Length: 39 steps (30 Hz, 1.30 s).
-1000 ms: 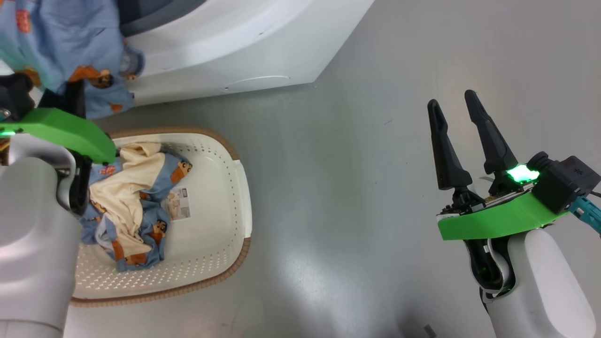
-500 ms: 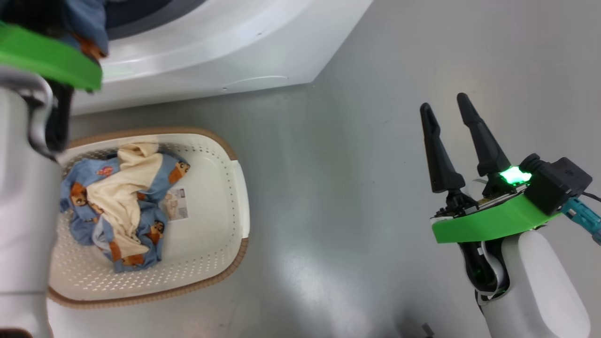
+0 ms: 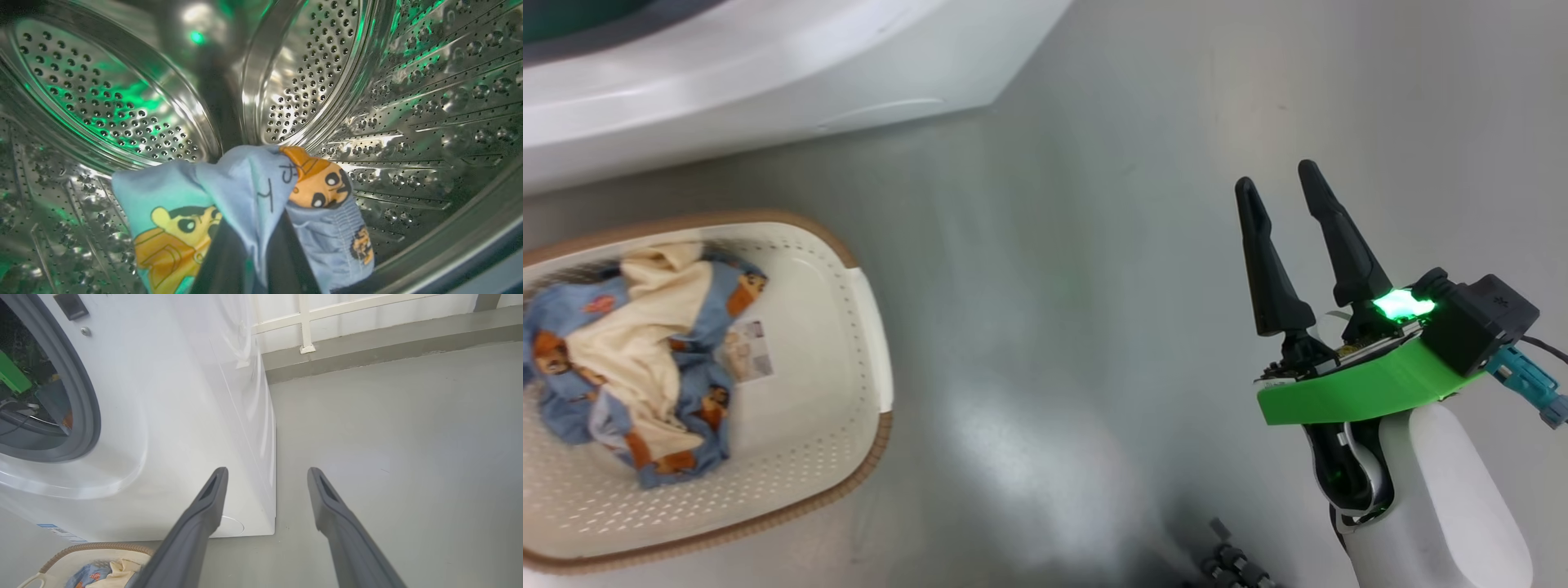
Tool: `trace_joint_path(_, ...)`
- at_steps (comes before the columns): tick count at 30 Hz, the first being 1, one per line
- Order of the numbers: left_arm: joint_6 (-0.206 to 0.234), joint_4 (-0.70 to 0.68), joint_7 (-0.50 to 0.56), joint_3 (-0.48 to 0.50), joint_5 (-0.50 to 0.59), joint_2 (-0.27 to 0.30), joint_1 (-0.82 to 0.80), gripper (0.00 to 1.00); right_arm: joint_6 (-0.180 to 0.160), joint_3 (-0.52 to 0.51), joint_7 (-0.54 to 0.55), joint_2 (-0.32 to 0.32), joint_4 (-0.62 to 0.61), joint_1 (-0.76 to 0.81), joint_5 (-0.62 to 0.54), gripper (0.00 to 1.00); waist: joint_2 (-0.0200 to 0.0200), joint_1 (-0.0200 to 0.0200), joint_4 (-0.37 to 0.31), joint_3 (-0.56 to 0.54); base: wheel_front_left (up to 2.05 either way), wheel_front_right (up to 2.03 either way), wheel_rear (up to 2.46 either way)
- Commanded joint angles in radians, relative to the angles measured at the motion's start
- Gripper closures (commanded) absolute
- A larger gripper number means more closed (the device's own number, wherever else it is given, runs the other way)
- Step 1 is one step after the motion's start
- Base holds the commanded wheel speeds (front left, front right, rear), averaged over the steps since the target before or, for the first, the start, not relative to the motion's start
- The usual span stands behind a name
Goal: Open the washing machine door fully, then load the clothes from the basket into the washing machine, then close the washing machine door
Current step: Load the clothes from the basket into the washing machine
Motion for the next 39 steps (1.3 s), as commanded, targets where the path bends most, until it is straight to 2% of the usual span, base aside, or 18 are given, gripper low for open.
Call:
trace_joint_path(1, 0.006, -0.008, -0.018, 0.004, 0.02, 0.054, -0.045, 1.0, 0.003, 0.019, -0.005, 0.007, -0.027, 0.014, 0.01, 0.0, -0.0001, 0.0, -0.039, 0.041, 0.0, 0.0, 0.0)
trace_joint_path(4, 0.014, 0.029, -0.069, -0.003, 0.04, 0.068, -0.094, 1.0, 0.003, 0.015, -0.005, 0.01, -0.031, 0.018, 0.011, 0.0, -0.0001, 0.0, -0.05, 0.058, 0.0, 0.0, 0.0)
trace_joint_path(5, 0.021, 0.037, -0.088, -0.006, 0.049, 0.069, -0.102, 0.88, 0.003, 0.015, -0.005, 0.01, -0.031, 0.02, 0.01, 0.0, -0.0001, 0.0, -0.051, 0.06, 0.0, 0.0, 0.0)
trace_joint_path(6, 0.025, 0.044, -0.103, -0.007, 0.054, 0.07, -0.109, 0.73, 0.003, 0.015, -0.005, 0.011, -0.031, 0.02, 0.009, 0.0, -0.0001, 0.0, -0.053, 0.061, 0.0, 0.0, 0.0)
trace_joint_path(7, 0.028, 0.05, -0.115, -0.005, 0.056, 0.071, -0.115, 0.51, 0.003, 0.015, -0.005, 0.011, -0.032, 0.021, 0.008, 0.0, -0.0001, 0.0, -0.054, 0.063, 0.0, 0.0, 0.0)
trace_joint_path(8, 0.031, 0.061, -0.122, -0.005, 0.057, 0.072, -0.118, 0.0, 0.003, 0.014, -0.005, 0.012, -0.033, 0.021, 0.007, 0.0, -0.0001, 0.0, -0.055, 0.064, 0.0, 0.0, 0.0)
trace_joint_path(14, 0.015, 0.163, -0.117, -0.025, 0.048, 0.052, -0.103, 0.0, 0.003, 0.012, -0.005, 0.012, -0.029, 0.013, 0.009, 0.0, -0.0001, 0.0, -0.033, 0.059, 0.0, 0.0, 0.0)
trace_joint_path(23, -0.005, 0.207, -0.138, -0.032, 0.015, 0.015, -0.033, 0.0, 0.003, 0.013, -0.005, 0.012, -0.012, 0.003, -0.011, 0.0, -0.0001, 0.0, 0.013, -0.006, 0.0, 0.0, 0.0)
trace_joint_path(30, -0.015, 0.152, -0.145, -0.007, -0.031, -0.01, 0.068, 0.0, 0.003, 0.013, -0.005, 0.006, 0.001, 0.011, -0.018, 0.0, -0.0001, 0.0, 0.048, -0.069, 0.0, 0.0, 0.0)
trace_joint_path(39, -0.002, -0.036, -0.145, 0.031, -0.039, 0.0, 0.266, 0.0, 0.003, 0.016, -0.005, -0.008, 0.018, 0.022, -0.014, 0.0, -0.0001, 0.0, 0.068, -0.155, 0.0, 0.0, 0.0)
